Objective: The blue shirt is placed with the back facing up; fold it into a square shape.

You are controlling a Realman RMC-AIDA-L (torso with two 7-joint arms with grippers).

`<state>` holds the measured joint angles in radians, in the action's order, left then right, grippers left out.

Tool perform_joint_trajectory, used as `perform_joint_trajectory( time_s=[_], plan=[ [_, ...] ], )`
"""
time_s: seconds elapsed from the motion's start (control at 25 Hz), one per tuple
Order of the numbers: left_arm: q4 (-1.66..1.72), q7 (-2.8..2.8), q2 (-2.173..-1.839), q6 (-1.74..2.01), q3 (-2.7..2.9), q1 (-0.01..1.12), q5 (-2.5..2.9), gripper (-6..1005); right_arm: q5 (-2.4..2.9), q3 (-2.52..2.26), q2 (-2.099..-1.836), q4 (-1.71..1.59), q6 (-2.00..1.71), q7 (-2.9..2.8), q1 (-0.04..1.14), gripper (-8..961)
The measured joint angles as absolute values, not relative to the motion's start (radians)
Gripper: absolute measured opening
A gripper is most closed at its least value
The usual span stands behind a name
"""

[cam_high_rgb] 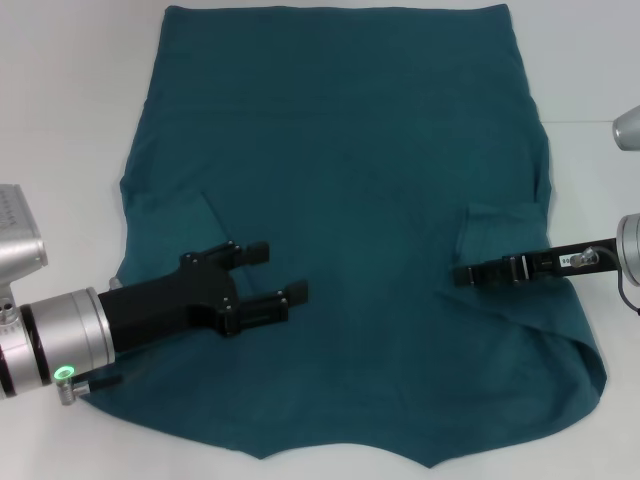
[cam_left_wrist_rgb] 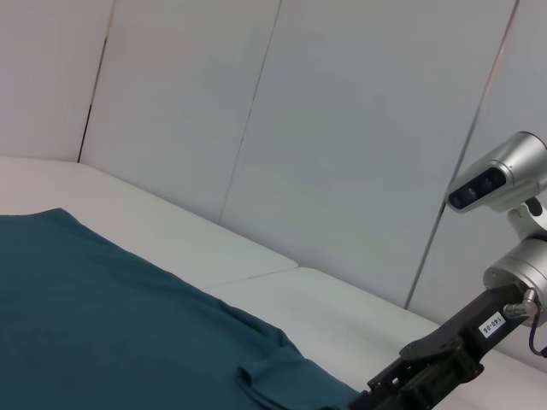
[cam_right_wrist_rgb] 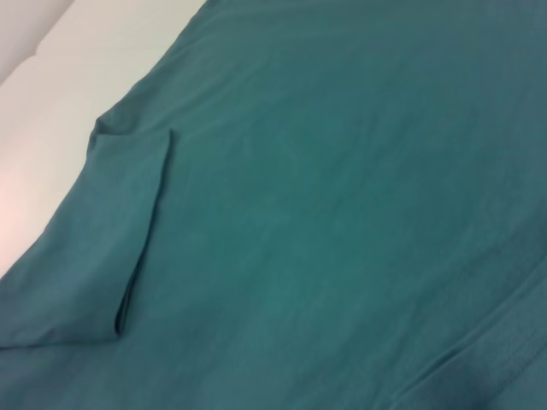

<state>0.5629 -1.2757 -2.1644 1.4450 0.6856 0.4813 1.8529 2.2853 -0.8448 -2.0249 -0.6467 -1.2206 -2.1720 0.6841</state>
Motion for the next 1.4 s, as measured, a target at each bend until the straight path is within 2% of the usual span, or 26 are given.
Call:
perform_joint_trajectory(
  time_s=[0.76, 1.4],
  plan=[
    [0.563, -1.290, -2.163, 1.445, 0.686, 0.495, 1.853, 860, 2.285, -0.809, -2.016, -0.755, -1.347, -2.177, 0.632, 690],
    [0.552, -1.290, -2.167, 1.445, 0.687, 0.497, 1.853, 860, 2.390, -0.811, -2.019, -0.780, -1.359, -2.204, 0.601, 689]
  ],
)
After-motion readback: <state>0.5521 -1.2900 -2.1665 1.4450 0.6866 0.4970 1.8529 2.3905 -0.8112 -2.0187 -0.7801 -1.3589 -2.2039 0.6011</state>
